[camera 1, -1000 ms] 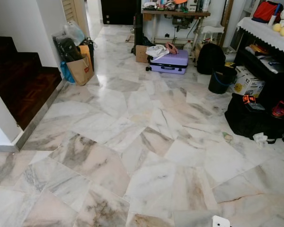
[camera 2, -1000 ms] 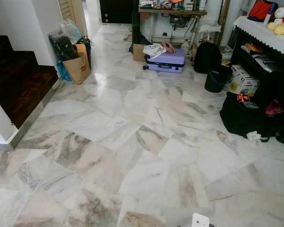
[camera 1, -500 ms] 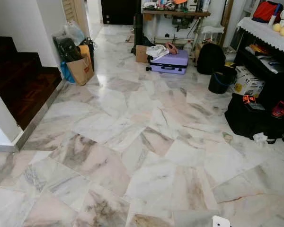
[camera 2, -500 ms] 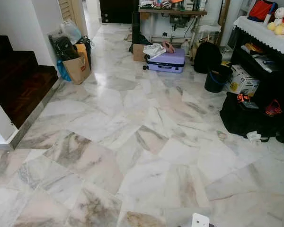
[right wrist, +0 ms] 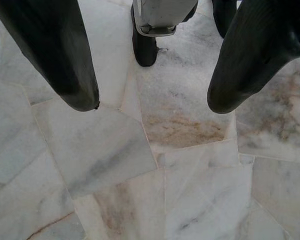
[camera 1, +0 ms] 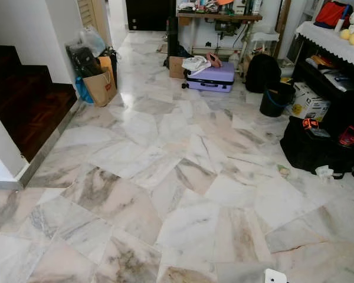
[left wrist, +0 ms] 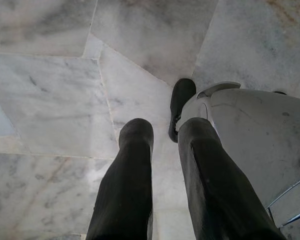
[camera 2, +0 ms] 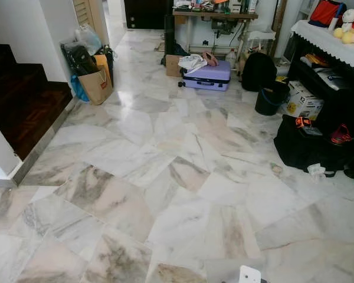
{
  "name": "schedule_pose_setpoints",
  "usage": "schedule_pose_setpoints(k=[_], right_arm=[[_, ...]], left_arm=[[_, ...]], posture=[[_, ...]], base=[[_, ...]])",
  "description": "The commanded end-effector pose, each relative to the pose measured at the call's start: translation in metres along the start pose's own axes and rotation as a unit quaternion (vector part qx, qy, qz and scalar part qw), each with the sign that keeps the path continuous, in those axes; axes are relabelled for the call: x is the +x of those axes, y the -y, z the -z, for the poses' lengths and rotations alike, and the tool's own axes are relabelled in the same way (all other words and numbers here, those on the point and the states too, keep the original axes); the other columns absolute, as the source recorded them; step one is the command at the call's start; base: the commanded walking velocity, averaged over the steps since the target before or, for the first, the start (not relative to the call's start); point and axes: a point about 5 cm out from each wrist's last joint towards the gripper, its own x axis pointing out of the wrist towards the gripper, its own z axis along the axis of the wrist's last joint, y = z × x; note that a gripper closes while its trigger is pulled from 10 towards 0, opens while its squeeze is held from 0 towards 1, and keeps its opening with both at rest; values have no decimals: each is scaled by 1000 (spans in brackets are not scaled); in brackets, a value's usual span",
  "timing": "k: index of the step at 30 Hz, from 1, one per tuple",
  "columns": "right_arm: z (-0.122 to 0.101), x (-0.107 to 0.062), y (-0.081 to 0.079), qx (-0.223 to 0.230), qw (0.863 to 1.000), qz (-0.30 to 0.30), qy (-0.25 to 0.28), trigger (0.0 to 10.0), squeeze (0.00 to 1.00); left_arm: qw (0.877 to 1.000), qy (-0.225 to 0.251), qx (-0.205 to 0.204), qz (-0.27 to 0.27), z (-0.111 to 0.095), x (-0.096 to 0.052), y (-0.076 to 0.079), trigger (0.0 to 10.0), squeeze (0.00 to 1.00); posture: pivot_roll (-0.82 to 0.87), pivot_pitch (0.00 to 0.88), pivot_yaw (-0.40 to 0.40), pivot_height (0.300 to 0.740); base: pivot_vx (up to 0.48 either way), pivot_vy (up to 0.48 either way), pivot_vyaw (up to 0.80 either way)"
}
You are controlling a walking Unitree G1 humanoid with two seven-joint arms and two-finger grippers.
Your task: Hang hanger
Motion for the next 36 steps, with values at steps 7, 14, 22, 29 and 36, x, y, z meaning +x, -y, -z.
schedule_pose_setpoints(k=[7,14,22,29,36], right_arm=[[-1,-1,-22,7,994,-108,4,10000,0],[4,-2,-21,7,994,-106,-2,10000,0],[6,-2,-21,11,994,-105,-11,10000,0],[6,-2,-24,5,994,-106,-14,10000,0],[4,-1,-27,5,994,-109,-13,10000,0]], left_arm=[[994,92,9,54,-62,3,28,10000,0],[994,92,12,54,-62,3,27,10000,0],[994,92,17,56,-63,3,27,10000,0],[994,93,21,56,-64,3,28,10000,0],[994,93,21,53,-64,3,26,10000,0]], posture=[[162,0,2,740],[156,0,7,740],[154,0,8,740],[158,0,7,740],[167,0,4,740]], base=[[0,0,0],[0,0,0],[0,0,-227],[0,0,-775],[0,0,-775]])
